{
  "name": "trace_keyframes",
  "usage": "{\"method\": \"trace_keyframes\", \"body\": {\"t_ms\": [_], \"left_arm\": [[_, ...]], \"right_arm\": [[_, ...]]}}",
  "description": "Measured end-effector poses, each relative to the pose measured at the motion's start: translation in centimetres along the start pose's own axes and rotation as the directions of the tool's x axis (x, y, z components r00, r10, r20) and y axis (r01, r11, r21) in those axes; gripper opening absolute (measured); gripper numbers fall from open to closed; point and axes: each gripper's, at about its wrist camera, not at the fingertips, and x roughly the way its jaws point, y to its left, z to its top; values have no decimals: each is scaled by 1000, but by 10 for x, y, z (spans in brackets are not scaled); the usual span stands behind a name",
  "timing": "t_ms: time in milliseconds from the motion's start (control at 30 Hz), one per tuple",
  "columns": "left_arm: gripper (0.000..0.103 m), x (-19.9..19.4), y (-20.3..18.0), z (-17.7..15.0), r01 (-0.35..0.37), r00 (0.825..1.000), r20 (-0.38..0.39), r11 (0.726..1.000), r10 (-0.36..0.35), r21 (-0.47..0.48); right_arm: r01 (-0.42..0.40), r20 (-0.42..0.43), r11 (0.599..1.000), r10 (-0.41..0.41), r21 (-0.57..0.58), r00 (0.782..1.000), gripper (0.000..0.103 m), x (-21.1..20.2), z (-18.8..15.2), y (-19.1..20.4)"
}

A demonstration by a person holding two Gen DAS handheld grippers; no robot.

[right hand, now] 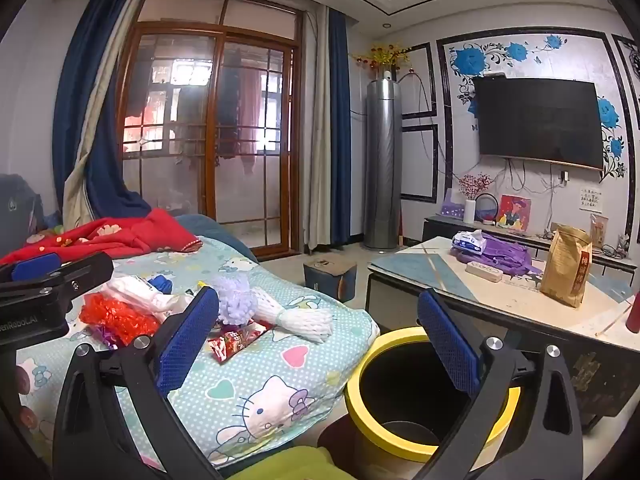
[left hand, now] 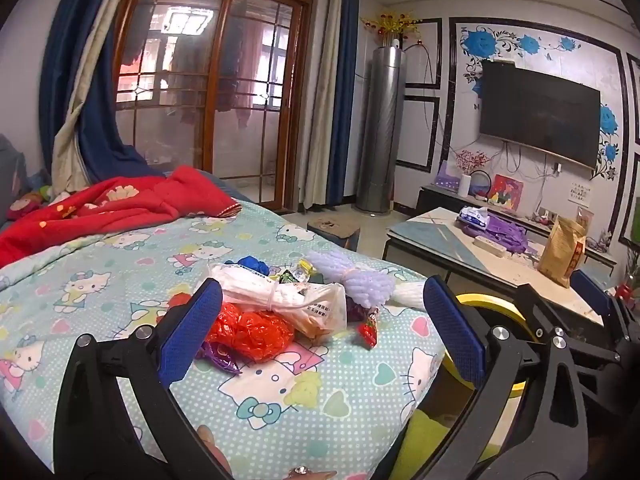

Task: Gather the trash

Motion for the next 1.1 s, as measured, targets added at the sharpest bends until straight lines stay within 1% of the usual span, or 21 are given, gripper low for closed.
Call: {"method": "trace_keyframes", "body": {"t_ms": [33, 67, 133, 667, 867, 1100], "left_arm": [[92, 0, 0, 0, -5, 1000, -2, 1000, 5, 0], [92, 0, 1, 0, 13, 1000, -4, 1000, -13, -12], [92, 1, 0, 0, 15, 1000, -6, 1000, -15, -12], [92, -3, 5, 1, 16, 1000, 4, 1000, -16, -17], [92, -3, 4, 0, 19, 1000, 4, 1000, -19, -20], [92, -3, 5, 0, 20, 1000, 5, 1000, -20, -20]], "right_arm": [[0, -6, 1000, 0, -4, 1000, 97, 0, 0, 0], [-2, -21, 1000, 2, -13, 1000, 97, 3, 1, 1], [4, -9, 1000, -4, -12, 1000, 97, 1, 0, 1], [8, -10, 1000, -8, -9, 1000, 97, -1, -1, 5], [13, -12, 1000, -13, -6, 1000, 97, -1, 0, -5], [10, -14, 1000, -11, -8, 1000, 97, 0, 1, -5]]}}
